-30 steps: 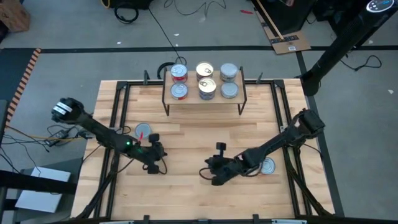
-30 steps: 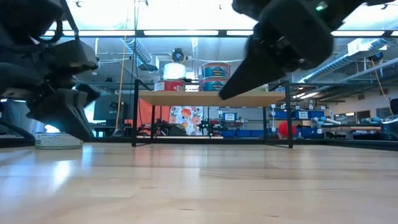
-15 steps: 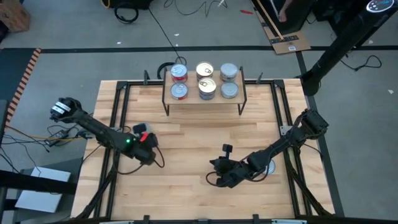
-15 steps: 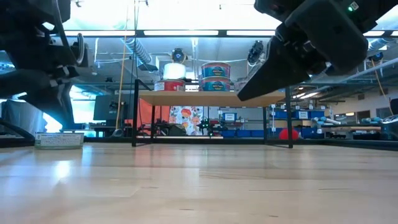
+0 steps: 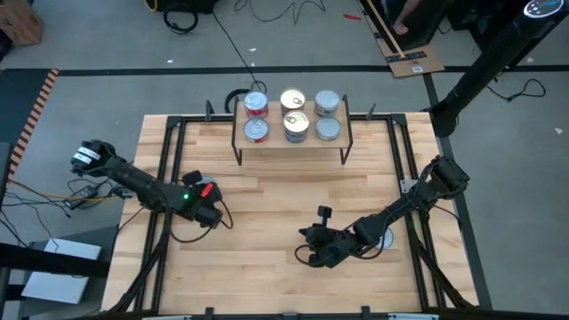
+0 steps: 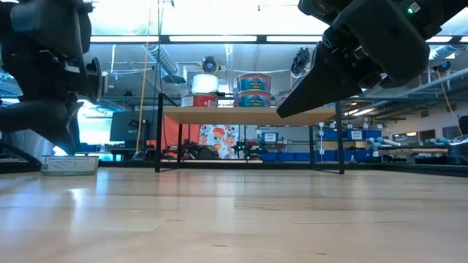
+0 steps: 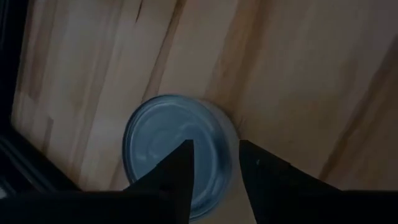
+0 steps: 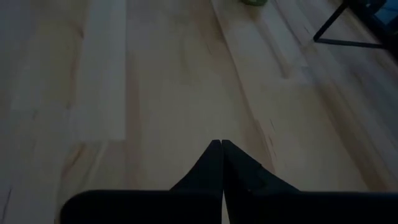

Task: Stack canned seafood by type on shelf
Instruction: Stack the green tuna can on top of the green tuna can on the shelf

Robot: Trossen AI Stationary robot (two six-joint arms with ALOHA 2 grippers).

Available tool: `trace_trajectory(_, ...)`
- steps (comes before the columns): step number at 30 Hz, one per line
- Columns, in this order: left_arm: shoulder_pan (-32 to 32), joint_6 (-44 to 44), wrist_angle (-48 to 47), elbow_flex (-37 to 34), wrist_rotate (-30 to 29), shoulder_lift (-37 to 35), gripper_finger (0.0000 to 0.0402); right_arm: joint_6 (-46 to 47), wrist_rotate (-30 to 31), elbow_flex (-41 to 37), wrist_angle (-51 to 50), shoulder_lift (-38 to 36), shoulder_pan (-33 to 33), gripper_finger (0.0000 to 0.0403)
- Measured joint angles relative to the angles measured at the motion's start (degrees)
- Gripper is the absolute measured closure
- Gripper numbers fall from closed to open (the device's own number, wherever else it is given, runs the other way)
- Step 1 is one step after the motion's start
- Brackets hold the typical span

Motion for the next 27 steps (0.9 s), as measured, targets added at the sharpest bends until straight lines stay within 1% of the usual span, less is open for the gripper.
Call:
trace_trajectory(3, 1.19, 0.39, 1.01, -0.68, 0.68, 0.00, 0.0269, -0.10, 0.00, 0.00, 0.47, 0.00, 0.00, 0.0395)
trace_trajectory(8, 3.11, 0.59, 2.34, -1.53, 6.11, 0.02, 0.0269, -0.16, 0.00, 0.00, 0.67, 0.00, 0.00, 0.0395)
trace_trajectory(14, 4.84, 0.61, 4.35, -2.55, 5.59, -0.02, 0.0270, -0.16, 0.00, -0.02, 0.68, 0.02, 0.00, 0.0395)
trace_trajectory(18, 5.82, 0.47, 4.58, -2.73, 5.41, -0.02, 0.0282, -0.17, 0.00, -0.02, 0.78, 0.02, 0.00, 0.0394)
trace_trajectory(22, 5.83, 0.95, 6.30, -2.76, 5.26, -0.02, 0.0317, -0.18, 0.00, -0.02, 0.86, 0.04, 0.00, 0.0394)
trace_trajectory(27, 5.79, 3.72, 7.77, -2.69, 5.05, -0.09, 0.0388, -0.60, -0.02, -0.02, 0.84, 0.06, 0.00, 0.0394)
